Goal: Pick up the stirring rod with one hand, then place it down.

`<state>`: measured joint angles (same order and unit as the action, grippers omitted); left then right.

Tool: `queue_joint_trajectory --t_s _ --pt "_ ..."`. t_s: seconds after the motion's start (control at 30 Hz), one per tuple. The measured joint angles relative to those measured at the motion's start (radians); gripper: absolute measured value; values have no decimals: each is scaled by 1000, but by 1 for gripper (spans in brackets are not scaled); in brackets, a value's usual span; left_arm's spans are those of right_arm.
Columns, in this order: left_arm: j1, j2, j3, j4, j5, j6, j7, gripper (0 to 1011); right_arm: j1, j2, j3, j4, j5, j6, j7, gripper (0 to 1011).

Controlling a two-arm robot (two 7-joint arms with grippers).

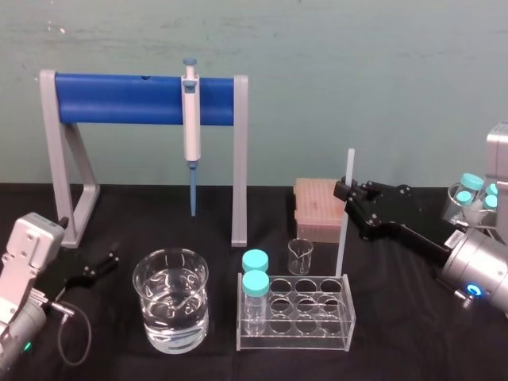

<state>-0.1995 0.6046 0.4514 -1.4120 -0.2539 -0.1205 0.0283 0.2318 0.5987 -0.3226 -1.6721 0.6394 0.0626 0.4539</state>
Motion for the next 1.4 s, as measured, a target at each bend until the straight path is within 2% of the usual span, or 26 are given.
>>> queue_joint_trajectory --t_s 0.4,0.73,1.1,1.4 --pt "0 0 0 0 0 0 0 1005 24 -31 -27 90 -22 -45 52 79" --pt "0 0 0 0 0 0 0 1005 27 -44 -31 119 -24 -55 64 79" --pt "0 0 0 0 0 0 0 1005 28 -73 -39 205 -19 -115 111 79" --pt "0 0 0 0 0 0 0 1005 34 -89 -52 252 -20 -129 133 79"
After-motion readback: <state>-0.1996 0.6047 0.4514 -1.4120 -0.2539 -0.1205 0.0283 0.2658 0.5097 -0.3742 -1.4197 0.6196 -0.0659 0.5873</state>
